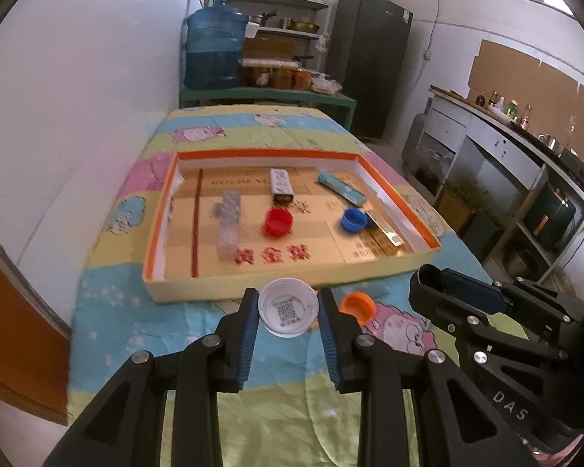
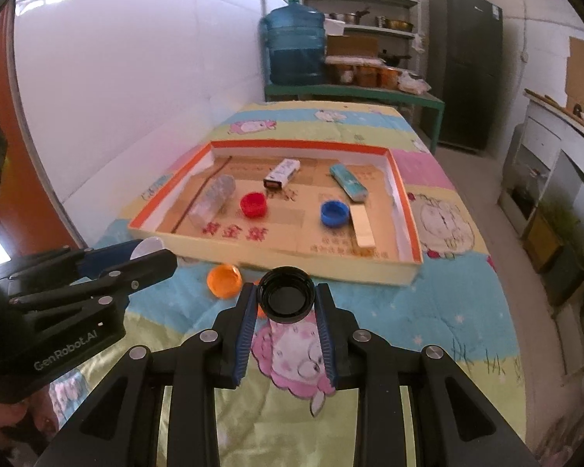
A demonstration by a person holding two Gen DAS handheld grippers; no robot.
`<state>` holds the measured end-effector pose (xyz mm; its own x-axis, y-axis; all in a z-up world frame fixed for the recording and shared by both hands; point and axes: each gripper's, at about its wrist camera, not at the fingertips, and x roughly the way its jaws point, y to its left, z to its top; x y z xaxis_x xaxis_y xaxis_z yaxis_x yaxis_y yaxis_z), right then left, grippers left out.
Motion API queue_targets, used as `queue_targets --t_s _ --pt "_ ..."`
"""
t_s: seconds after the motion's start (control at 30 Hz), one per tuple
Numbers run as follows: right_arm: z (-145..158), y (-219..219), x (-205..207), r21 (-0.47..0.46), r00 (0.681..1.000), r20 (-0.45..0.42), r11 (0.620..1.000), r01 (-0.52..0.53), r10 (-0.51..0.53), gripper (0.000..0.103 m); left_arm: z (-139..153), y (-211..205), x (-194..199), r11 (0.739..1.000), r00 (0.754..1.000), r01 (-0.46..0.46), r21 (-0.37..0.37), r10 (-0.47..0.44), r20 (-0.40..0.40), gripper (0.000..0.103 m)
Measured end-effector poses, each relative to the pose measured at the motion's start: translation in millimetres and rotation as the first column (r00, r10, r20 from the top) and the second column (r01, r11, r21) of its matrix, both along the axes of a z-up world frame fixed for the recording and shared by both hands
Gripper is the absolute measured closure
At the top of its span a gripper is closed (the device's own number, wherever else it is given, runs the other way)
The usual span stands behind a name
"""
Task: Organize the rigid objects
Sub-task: 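Carry the white cap with the left gripper while the right carries the black cap over the tray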
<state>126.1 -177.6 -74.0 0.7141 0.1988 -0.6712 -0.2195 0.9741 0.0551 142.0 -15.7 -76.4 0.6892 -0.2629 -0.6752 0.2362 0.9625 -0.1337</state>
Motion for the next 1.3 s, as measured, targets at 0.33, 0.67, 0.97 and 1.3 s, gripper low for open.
queue_targets --t_s 0.33,0.67,0.97,1.3 --pt "19 3 39 0.032 0.999 0.007 0.998 -0.045 0.045 0.073 21 20 34 0.999 0.998 -0.051 -0.015 0.051 0.022 0.072" --pt "28 5 85 0.005 0.998 -0.005 0.998 -0.070 0.070 0.073 27 22 86 0.998 0.998 -0.069 0.008 0.069 0.010 0.072" --pt "27 3 124 0.001 0.995 -0.033 0.995 -0.098 0.098 0.073 31 22 132 0.996 0.997 -0.080 0.026 0.080 -0.012 0.072" --pt "17 0 165 -0.020 0.992 -0.070 0.994 -0.109 0.108 0.073 15 17 183 0.997 0.992 -0.077 0.030 0.080 -0.100 0.072"
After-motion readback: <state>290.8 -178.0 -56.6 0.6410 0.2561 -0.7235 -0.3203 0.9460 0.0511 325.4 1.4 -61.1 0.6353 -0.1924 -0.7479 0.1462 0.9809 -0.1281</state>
